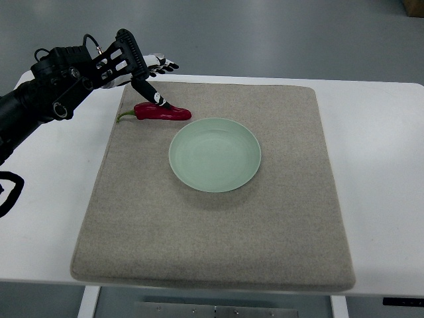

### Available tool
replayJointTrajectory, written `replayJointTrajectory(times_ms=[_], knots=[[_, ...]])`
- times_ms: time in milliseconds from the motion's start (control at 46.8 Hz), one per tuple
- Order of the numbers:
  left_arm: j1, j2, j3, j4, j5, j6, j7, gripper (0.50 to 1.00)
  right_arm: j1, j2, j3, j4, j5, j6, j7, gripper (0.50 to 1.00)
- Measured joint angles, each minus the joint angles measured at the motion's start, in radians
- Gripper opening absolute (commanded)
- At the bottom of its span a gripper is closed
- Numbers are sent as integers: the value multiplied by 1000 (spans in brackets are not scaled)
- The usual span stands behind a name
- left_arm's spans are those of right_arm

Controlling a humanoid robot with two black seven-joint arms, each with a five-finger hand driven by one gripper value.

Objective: Place red pepper on plate with left hand
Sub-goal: 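Move the left hand over the red pepper and lower the fingers, then close the left hand fingers around the red pepper body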

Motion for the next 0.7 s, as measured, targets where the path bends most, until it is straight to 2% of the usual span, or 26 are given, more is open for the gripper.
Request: replayJointTrajectory(times_ms=[214, 278, 448, 705], knots=[[-2, 2, 3, -36, 159, -2, -81, 975, 0, 0, 0, 0, 0, 0, 0, 932], [-3, 2, 4, -38, 175, -15, -85, 975, 0, 0, 0, 0, 0, 0, 0, 932], [-17, 9, 23, -37, 179, -116, -86, 975, 0, 0, 0, 0, 0, 0, 0, 932], [-20, 18, 45, -29, 184, -114, -85, 975, 0, 0, 0, 0, 0, 0, 0, 932]])
